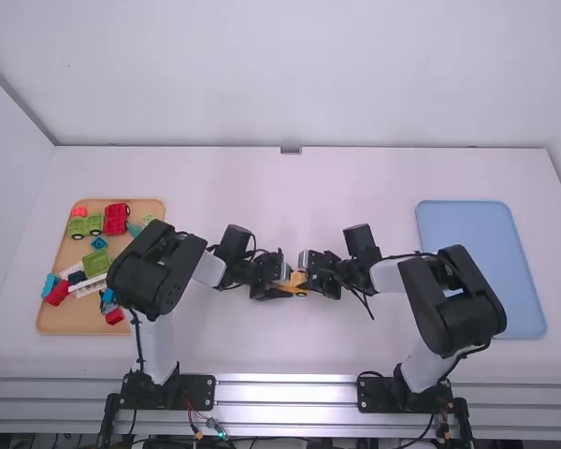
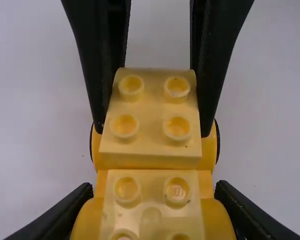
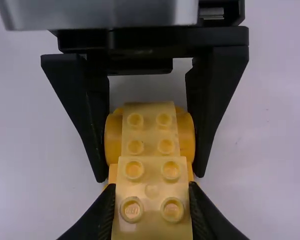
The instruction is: Assemble lego blocks to make yellow taxi
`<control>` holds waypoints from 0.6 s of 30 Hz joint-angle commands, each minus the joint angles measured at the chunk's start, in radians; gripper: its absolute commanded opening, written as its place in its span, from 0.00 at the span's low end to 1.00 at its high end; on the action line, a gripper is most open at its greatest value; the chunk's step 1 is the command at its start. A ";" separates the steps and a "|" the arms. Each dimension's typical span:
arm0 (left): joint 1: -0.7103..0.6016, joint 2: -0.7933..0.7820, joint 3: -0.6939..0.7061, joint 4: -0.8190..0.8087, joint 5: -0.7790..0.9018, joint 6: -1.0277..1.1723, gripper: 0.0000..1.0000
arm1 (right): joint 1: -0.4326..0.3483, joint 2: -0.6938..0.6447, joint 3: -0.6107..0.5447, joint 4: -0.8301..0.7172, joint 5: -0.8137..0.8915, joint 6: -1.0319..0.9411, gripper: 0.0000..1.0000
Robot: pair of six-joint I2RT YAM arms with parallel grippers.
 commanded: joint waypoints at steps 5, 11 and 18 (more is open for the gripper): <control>-0.008 0.012 -0.014 -0.006 -0.011 0.018 0.32 | 0.003 0.024 -0.004 -0.003 0.027 0.001 0.47; -0.008 0.012 -0.014 -0.005 -0.012 0.018 0.33 | 0.003 0.018 -0.004 0.046 0.008 0.049 0.51; -0.009 0.012 -0.014 -0.005 -0.012 0.018 0.32 | -0.037 -0.077 -0.004 0.036 -0.196 0.016 0.40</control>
